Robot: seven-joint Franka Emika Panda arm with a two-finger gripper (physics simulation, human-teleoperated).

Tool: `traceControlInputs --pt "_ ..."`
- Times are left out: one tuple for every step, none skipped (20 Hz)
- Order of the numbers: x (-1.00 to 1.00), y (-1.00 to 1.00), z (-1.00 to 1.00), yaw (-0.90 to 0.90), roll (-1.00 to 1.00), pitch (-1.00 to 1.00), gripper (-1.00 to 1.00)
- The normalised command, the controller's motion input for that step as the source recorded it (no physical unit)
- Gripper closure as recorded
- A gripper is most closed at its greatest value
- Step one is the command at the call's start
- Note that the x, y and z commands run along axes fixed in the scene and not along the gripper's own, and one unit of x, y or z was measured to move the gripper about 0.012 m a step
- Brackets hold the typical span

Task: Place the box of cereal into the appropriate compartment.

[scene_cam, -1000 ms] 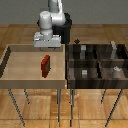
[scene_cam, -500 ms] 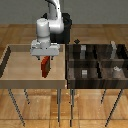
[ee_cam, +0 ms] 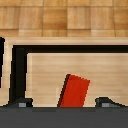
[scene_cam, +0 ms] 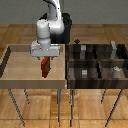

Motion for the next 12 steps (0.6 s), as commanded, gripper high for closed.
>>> traceControlInputs --pt "0.00 0.00 0.00 0.00 0.00 0.00 -1.00" --pt "0.00 0.00 -1.00 0.00 0.00 0.00 -1.00" --pt "0.00 0.00 0.00 0.00 0.00 0.00 -1.00" --pt "0.00 0.00 -1.00 0.00 0.00 0.00 -1.00" --pt "0.00 0.00 -1.00 0.00 0.00 0.00 -1.00" --pt "0.00 0.00 0.00 0.00 0.00 0.00 -1.00" --pt "0.00 0.00 -1.00 0.00 0.00 0.00 -1.00" --pt "0.00 0.00 0.00 0.00 0.00 0.00 -1.00" --pt "0.00 0.00 0.00 0.00 0.00 0.00 -1.00" --pt "0.00 0.00 0.00 0.00 0.00 0.00 -1.00" --pt "0.00 0.00 0.00 0.00 0.00 0.00 -1.00" --pt "0.00 0.00 0.00 0.00 0.00 0.00 1.00"
